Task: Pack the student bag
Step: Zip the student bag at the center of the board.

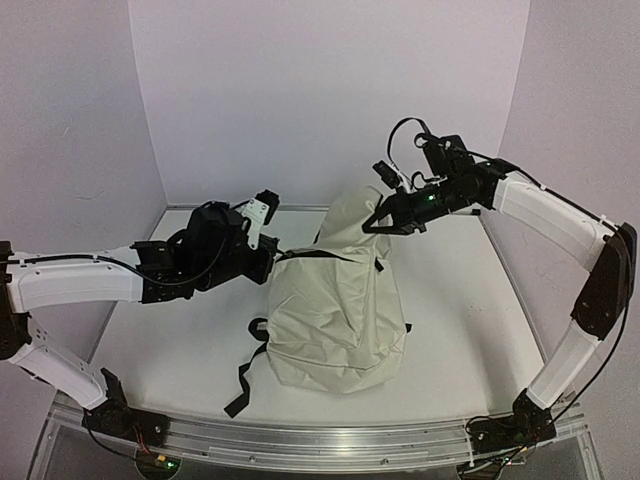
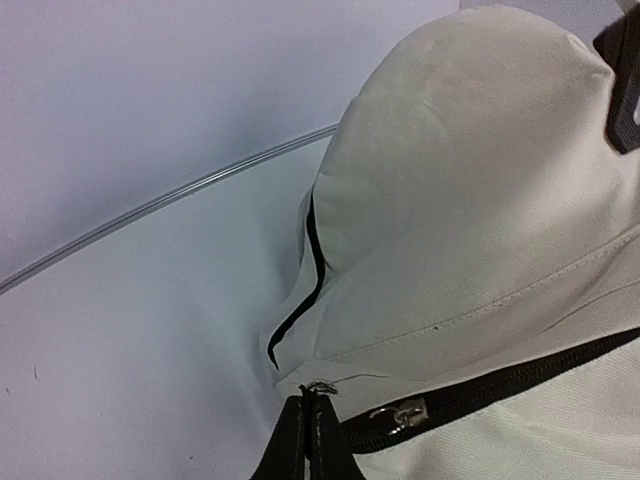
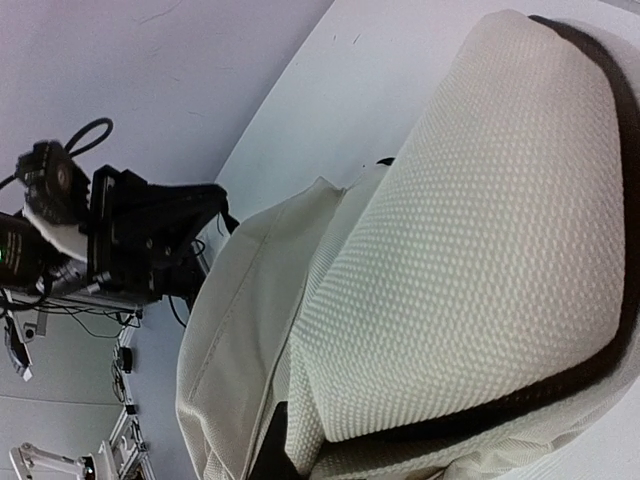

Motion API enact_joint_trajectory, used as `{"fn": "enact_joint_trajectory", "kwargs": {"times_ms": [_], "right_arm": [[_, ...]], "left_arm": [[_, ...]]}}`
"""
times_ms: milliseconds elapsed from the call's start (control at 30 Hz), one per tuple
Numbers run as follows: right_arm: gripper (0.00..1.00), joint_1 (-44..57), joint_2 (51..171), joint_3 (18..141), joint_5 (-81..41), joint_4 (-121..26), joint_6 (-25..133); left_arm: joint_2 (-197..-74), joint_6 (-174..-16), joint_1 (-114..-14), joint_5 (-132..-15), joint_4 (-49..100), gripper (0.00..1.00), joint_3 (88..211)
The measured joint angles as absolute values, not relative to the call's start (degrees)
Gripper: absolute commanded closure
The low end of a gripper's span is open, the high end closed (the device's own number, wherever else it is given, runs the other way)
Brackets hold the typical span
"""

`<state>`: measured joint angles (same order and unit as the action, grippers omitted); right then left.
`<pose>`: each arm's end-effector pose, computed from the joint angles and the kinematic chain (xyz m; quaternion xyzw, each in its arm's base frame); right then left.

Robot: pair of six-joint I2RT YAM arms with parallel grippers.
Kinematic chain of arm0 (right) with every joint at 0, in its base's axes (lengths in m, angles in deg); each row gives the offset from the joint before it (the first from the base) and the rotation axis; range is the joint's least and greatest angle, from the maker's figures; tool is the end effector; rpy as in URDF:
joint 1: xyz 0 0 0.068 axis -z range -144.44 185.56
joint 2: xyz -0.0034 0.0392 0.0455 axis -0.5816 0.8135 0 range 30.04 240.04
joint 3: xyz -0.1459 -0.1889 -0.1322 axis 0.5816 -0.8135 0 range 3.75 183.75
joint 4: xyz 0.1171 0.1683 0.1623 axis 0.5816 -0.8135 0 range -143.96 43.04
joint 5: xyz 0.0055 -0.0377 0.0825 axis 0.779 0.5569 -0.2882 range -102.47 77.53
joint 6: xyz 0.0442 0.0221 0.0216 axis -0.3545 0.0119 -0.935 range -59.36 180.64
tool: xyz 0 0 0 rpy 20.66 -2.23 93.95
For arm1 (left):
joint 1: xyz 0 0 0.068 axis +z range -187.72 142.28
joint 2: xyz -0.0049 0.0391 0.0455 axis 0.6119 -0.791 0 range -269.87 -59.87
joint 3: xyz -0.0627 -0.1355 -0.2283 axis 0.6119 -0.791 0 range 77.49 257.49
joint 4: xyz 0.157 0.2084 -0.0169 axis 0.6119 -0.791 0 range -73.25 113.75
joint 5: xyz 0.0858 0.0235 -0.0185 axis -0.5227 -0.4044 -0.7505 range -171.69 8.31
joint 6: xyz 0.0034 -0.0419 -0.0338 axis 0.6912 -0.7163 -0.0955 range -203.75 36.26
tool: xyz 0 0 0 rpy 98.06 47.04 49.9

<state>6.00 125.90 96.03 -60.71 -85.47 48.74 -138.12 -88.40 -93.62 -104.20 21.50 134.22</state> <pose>0.3068 0.2045 0.3552 -0.2920 0.7987 0.4805 0.2144 0.1873 -0.2524 0.2948 0.2590 0.7868 -0.1290 0.5451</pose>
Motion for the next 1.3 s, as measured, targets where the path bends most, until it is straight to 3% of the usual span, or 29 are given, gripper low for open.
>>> {"fn": "enact_joint_trajectory", "kwargs": {"times_ms": [667, 967, 1300], "right_arm": [[1.0, 5.89, 125.81, 99.8, -52.96, -93.46, 66.74], [1.0, 5.89, 125.81, 99.8, -50.12, -95.17, 69.98], [1.0, 6.04, 125.54, 98.51, -49.0, -95.06, 72.89]], "left_arm": [[-141.56, -107.58, -80.87, -89.48, 32.23, 1.0, 126.49], [-149.96, -115.55, -79.63, -85.04, 39.34, 1.0, 126.48], [-148.22, -116.14, -78.83, -83.17, 38.78, 1.0, 126.44]]}}
